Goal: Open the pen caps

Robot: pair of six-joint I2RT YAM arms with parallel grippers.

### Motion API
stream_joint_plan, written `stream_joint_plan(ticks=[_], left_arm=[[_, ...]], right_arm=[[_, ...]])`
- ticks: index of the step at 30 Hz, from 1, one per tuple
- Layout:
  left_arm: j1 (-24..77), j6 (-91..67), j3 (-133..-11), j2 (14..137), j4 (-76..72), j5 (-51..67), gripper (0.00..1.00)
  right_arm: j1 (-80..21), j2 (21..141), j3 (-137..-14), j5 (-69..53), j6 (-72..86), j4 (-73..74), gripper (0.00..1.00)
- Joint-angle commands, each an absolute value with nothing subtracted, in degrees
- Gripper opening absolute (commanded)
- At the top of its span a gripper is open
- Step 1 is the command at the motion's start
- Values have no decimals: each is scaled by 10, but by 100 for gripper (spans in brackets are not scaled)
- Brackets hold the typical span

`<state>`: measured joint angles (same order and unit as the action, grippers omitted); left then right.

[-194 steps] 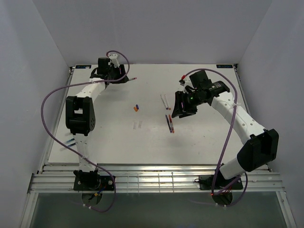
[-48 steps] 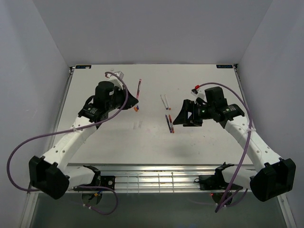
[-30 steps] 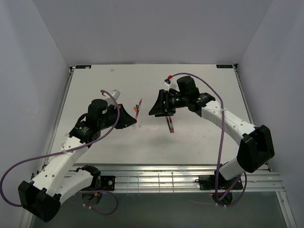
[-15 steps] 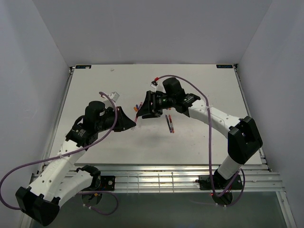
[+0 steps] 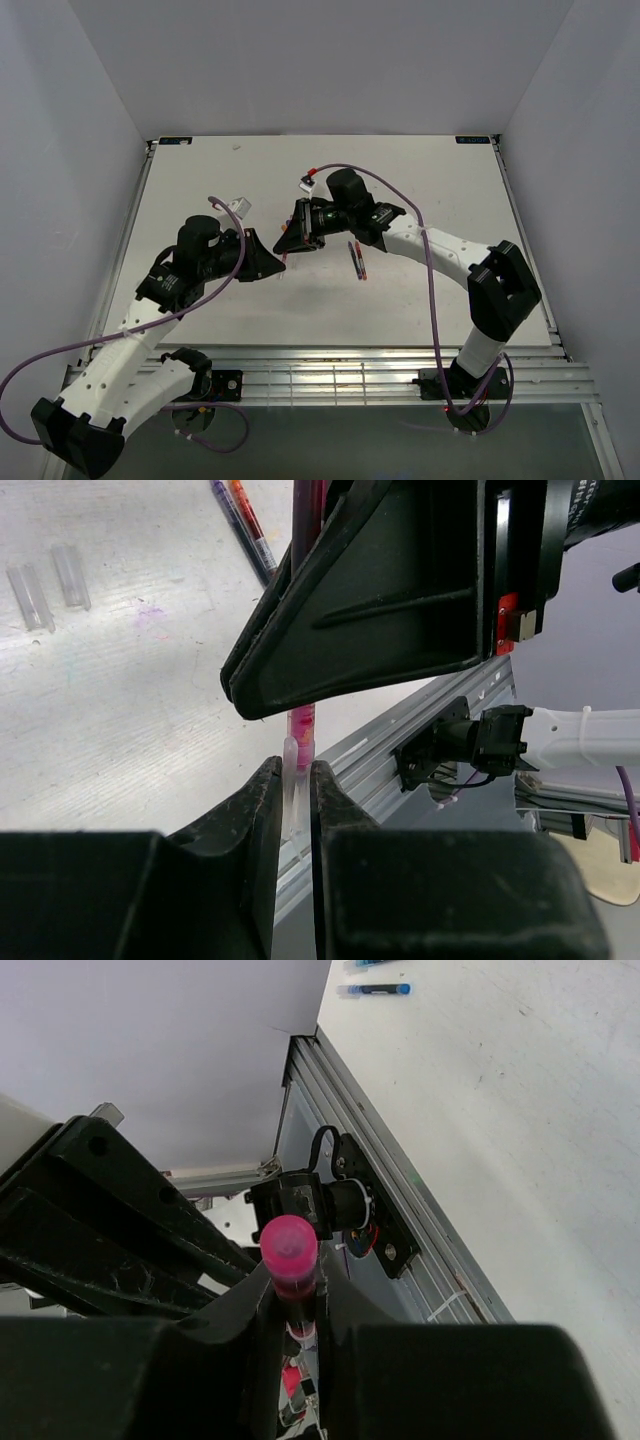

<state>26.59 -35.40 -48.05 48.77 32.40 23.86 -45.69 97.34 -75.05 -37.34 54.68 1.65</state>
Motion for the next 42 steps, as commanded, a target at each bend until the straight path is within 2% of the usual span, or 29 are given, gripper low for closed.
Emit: stream_joint_plan(ticks=[1,3,6,13,19,29,36,37,38,40,42], left_arm=[[267,-358,-478,478,305,265,9],[267,-359,-475,478,305,275,25],[267,-359,-470,479,297,290,34],[267,-349,-468,481,272,329,43],[267,-359,-459,490,256,357,43],[266,-366,-441,492,245,374,31],[267,-367,-431,487,244,375,12],[267,-367,-429,488,245,372,3],[267,-367,-426,490,250,366,0],[267,-366,-425,495,254,360,0],[267,-365,-431,508,272,338,0]], right_arm=[[-458,958,-726,-370,569,-37,8],[-460,954,-718,-374,573,-50,8],[-461,946,-705,-380,578,-65,8],[-461,933,-682,-410,591,-129,8],[-461,928,-671,-424,595,-149,8],[-456,925,-662,-424,598,-160,8],[-447,920,-649,-417,598,-160,8],[-445,920,-648,-414,598,-159,8],[-444,919,-647,-413,598,-158,8],[-444,922,-655,-399,590,-143,8],[-444,929,-698,-369,551,-64,8]])
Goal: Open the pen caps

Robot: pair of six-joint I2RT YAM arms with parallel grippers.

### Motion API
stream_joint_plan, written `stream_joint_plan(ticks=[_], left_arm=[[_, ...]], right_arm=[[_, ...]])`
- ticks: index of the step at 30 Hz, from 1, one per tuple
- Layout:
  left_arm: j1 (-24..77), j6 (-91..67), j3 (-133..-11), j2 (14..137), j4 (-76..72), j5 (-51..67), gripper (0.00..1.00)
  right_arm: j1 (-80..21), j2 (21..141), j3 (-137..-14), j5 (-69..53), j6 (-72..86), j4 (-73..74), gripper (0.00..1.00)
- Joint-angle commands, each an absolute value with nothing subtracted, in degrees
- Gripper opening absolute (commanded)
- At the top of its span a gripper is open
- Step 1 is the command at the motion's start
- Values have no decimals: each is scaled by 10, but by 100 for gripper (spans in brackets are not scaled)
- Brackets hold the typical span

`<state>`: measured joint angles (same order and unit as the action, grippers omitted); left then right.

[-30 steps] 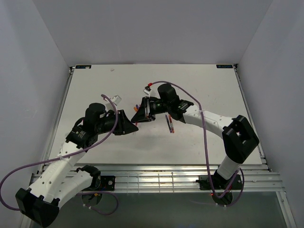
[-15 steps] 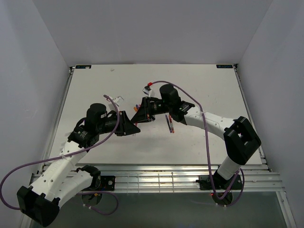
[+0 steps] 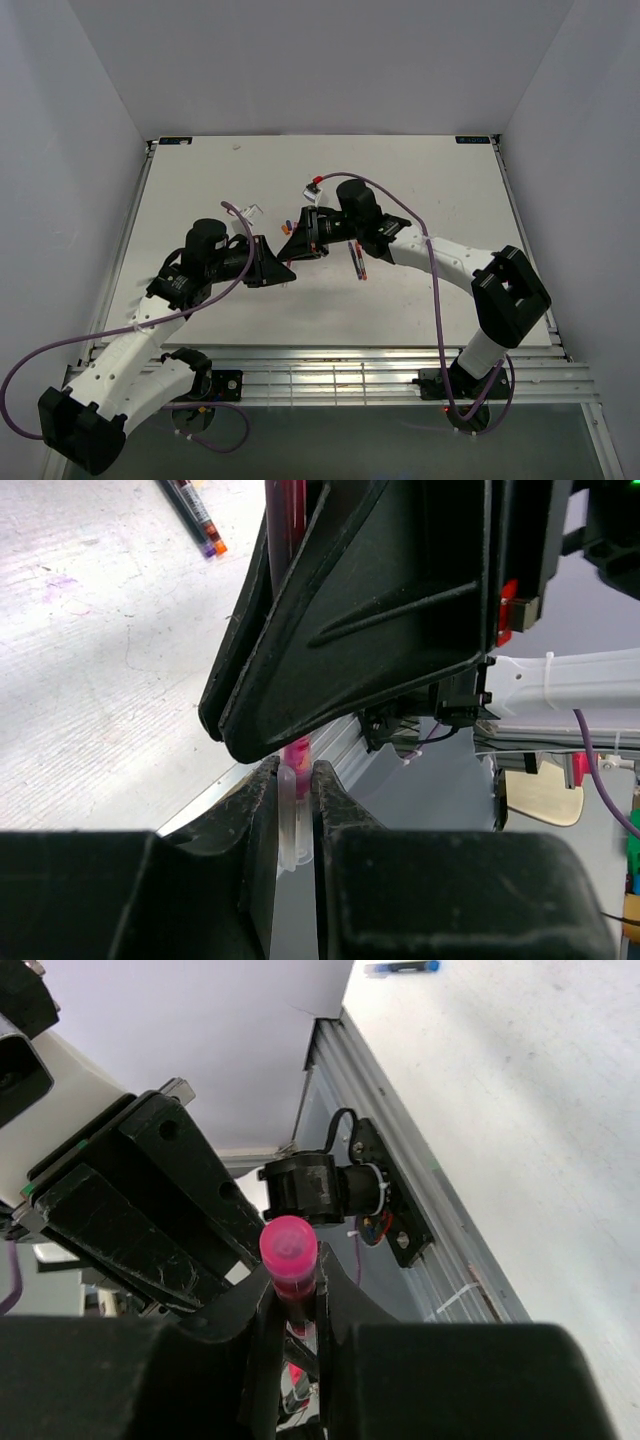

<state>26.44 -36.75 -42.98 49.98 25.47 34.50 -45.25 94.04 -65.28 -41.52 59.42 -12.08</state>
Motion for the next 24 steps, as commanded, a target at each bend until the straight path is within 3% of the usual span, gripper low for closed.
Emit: stream_joint_plan(ticks=[1,5,9,13,17,20,24], left_arm=[[267,-361,-436,513,278,330,0],[267,-325,-468,547,317,301,0],[269,-268,-512,565,366,199,0],[272,-237,-540,574,408,100,0],[272,-242,-534,580,398,89,0],[272,-226,-498,555,303,231,0],[272,-255,-476,546,293,207,0]], right_arm=[[-445,939,-717,-357,536,-31,8],[-447,990,-853,-261,460,232,8],[-466,1094,-1053,-88,394,449,8],[-479,1142,-1185,20,374,547,8],[-481,1138,-1153,8,371,529,8],[-475,1108,-1080,-68,370,429,8],[-446,1088,-1030,-123,358,405,8]])
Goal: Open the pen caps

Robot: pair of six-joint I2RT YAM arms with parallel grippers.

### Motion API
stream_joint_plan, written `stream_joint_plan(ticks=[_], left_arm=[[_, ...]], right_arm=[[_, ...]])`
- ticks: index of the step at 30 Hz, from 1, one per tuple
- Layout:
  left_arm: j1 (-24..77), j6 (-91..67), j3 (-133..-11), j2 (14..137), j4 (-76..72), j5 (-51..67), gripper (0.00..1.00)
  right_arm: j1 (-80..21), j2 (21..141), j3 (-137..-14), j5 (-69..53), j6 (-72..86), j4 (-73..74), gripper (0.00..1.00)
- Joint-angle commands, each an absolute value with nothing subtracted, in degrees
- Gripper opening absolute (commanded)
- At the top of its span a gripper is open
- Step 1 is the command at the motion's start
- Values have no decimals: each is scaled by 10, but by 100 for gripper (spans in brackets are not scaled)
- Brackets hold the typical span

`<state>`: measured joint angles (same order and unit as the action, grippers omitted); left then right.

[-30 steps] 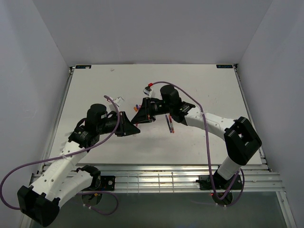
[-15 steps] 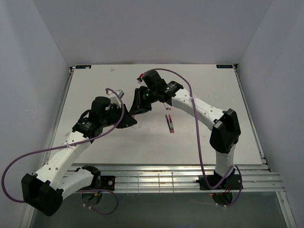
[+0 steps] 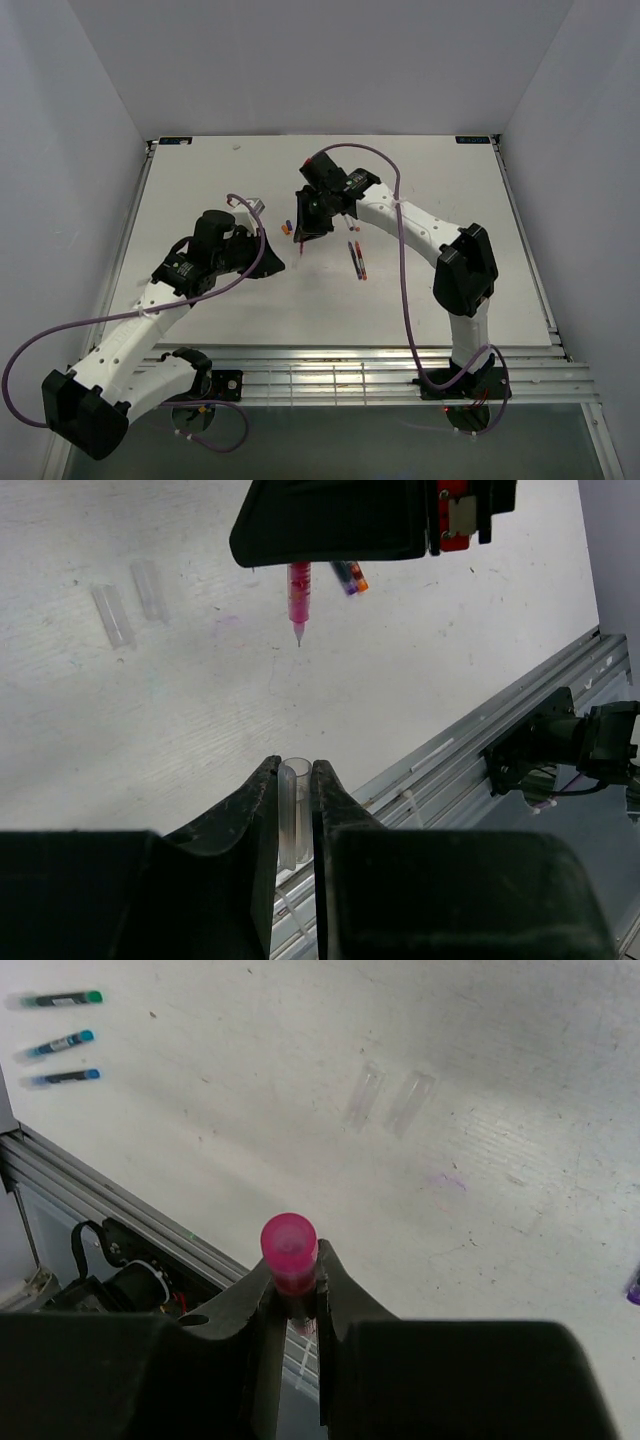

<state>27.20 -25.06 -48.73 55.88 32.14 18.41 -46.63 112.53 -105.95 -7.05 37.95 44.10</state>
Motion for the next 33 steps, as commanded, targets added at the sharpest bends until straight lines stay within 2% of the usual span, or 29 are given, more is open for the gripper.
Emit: stream_joint_plan(ticks=[1,9,13,20,33], left_arm=[[272,-247,-475,549,305,203,0],[272,-248,-480,612,305,111,0],[271,-231,-481,671,287,110,0],[259,-201,-473,749,237,112,0],[171,-174,-483,849,178,189,1]], right_arm=[[-436,1085,-1016,-137,353,404,8],[-342,982,-838,-167,302,383,8],[-310,957,-772,-169,270,395,8],[-286,974,-756,-129,219,448,8],[-235,1048,-772,-128,185,454,8]])
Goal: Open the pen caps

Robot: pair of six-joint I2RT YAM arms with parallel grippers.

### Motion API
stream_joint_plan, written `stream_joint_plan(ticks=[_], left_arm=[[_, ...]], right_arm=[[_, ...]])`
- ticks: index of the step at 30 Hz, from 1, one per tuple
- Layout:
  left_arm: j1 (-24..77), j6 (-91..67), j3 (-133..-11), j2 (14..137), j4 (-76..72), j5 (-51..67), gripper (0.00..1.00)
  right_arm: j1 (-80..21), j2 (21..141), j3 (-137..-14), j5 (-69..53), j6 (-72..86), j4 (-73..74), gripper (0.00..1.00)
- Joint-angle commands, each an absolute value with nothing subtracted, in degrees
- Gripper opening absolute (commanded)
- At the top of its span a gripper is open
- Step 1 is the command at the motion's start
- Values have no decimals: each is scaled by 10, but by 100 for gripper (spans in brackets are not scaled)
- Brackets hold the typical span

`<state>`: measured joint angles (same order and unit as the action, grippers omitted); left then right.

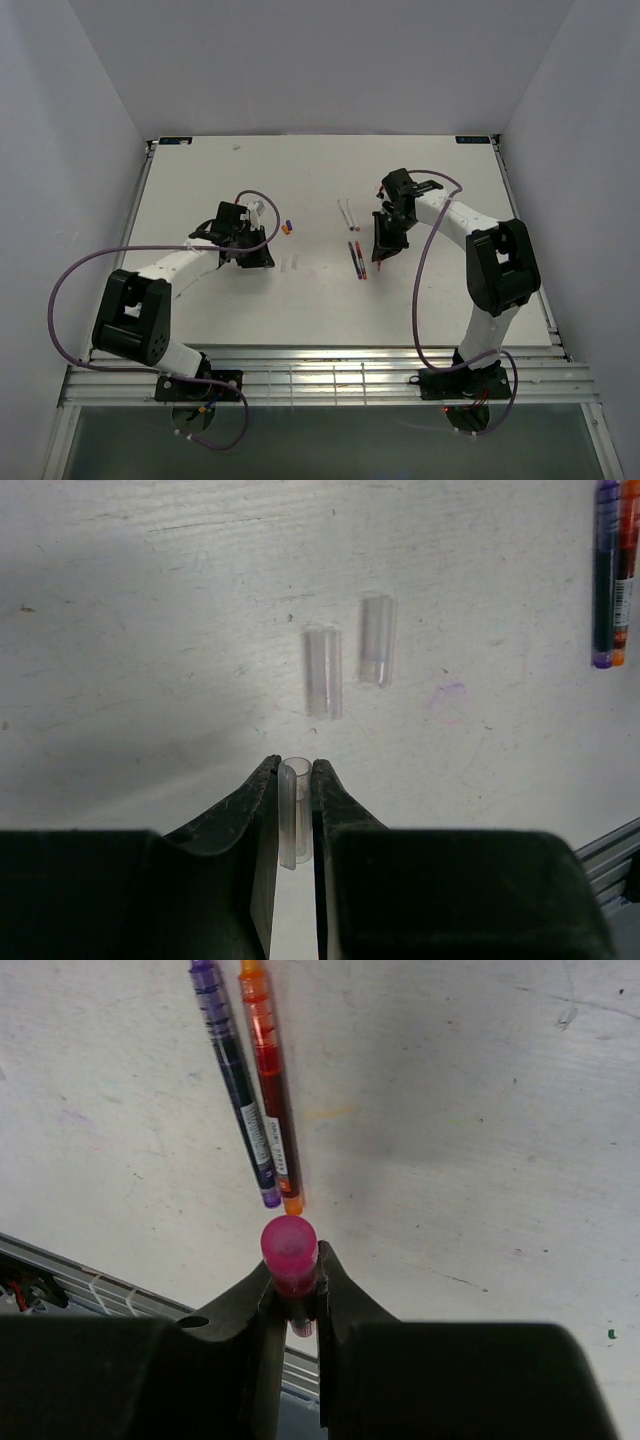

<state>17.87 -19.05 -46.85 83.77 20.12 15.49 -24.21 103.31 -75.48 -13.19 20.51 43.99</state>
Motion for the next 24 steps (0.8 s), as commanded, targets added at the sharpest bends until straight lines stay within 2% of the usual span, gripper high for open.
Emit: stream_joint_plan(ticks=[1,5,10,24], left_arm=[[169,-173,-484,853,174,191,1],[161,-164,-495,878,171,203,4],[158,-170,-498,901,153,220,16],[150,-194,-500,956,110,221,29]], right_arm=[[-233,1053,-775,-127,183,453,8],[-225,1079,-781,-133,176,453,8],[-223,1098,-786,-134,165,453,8],[-221,1125,-798,-143,142,462,9]])
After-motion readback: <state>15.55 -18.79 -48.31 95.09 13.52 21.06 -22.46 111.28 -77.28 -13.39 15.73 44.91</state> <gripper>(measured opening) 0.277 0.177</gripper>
